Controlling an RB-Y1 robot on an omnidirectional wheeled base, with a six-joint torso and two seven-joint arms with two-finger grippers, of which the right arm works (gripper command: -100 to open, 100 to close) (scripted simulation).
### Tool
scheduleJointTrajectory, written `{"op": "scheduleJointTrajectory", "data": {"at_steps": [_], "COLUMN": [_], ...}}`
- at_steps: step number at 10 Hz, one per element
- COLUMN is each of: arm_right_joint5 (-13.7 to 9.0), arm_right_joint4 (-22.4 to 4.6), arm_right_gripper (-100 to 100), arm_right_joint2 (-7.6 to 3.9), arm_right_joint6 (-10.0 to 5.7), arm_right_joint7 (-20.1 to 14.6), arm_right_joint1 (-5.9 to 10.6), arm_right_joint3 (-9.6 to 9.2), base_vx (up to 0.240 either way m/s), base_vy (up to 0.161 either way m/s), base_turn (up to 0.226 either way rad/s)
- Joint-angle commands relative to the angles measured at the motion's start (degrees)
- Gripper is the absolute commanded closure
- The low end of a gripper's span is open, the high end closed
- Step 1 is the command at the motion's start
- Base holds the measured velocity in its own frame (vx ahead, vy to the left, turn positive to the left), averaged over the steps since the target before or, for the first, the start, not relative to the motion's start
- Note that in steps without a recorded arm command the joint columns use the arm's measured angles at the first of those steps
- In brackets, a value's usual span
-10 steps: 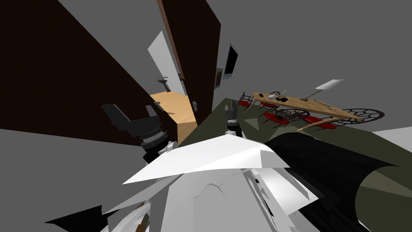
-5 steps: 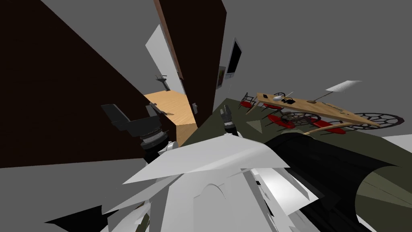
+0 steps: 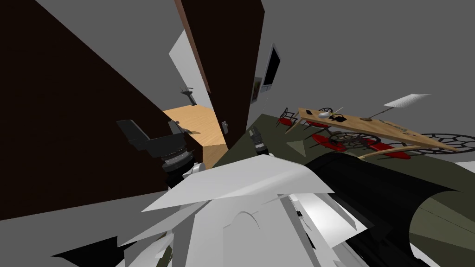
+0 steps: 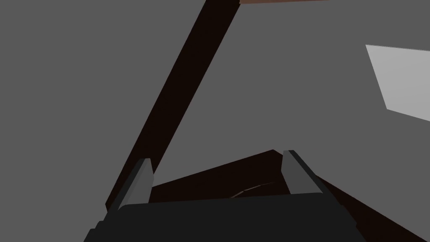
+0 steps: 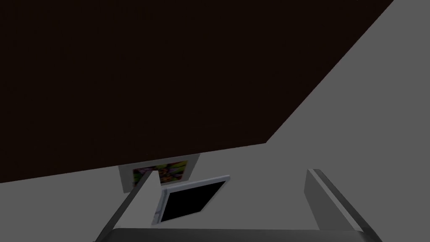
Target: Push the door open
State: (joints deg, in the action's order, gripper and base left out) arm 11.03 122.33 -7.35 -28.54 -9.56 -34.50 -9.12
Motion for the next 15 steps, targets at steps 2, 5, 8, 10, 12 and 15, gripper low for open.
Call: {"op": "scheduleJointTrajectory", "data": {"at_steps": [2, 5, 8, 10, 12, 15], "arm_right_joint5": [3.37, 6.92, 9.71, 12.41, 14.97, 18.34], "arm_right_joint4": [-2.57, -5.40, -7.63, -9.79, -11.83, -14.52], "arm_right_gripper": [-100, -100, -100, -100, -100, -100], "arm_right_joint2": [-1.35, -2.73, -3.80, -4.83, -5.80, -7.06], "arm_right_joint6": [-0.87, -1.71, -2.37, -3.01, -3.62, -4.42], "arm_right_joint7": [-2.65, -5.43, -7.62, -9.73, -11.74, -14.38], "arm_right_joint1": [-1.01, -1.97, -2.72, -3.45, -4.14, -5.05], "arm_right_joint3": [-2.71, -5.53, -7.75, -9.90, -11.93, -14.62], "base_vx": [0.161, 0.169, 0.160, 0.164, 0.183, 0.197], "base_vy": [-0.020, -0.030, -0.004, -0.030, -0.024, -0.015], "base_turn": [0.012, 0.016, 0.011, 0.016, 0.015, 0.013]}}
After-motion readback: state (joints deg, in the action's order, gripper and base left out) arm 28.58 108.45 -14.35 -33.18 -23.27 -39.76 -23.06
